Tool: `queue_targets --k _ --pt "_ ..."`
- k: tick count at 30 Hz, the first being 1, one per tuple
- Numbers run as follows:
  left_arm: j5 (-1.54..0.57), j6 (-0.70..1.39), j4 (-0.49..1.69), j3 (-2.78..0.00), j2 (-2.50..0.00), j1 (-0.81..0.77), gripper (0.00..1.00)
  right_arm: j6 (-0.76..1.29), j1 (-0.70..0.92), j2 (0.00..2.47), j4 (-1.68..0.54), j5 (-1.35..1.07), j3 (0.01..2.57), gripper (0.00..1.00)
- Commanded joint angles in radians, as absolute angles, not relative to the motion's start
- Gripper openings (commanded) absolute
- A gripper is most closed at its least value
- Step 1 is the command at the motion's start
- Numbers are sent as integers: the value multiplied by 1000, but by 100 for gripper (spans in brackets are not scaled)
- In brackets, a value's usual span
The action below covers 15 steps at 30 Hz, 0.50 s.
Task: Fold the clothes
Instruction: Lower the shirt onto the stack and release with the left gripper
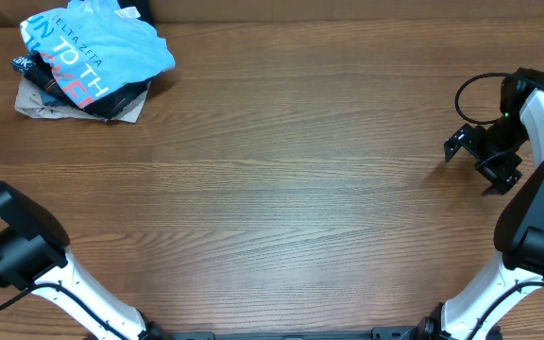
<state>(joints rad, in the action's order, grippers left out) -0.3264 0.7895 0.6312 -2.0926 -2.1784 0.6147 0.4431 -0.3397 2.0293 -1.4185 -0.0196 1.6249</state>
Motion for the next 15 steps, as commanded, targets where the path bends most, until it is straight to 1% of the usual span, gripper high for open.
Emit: queue_targets --k 1,10,15 --pt "-402 859 623 -2112 -2196 587 84 437 -340 2020 -1421 -21 1643 100" --pt "-439 968 574 -2112 -2278 583 82 418 -340 2020 -1427 -21 1643 100" --pt "-498 969 544 -2112 -2332 582 82 417 -340 2020 -1428 -21 1643 100"
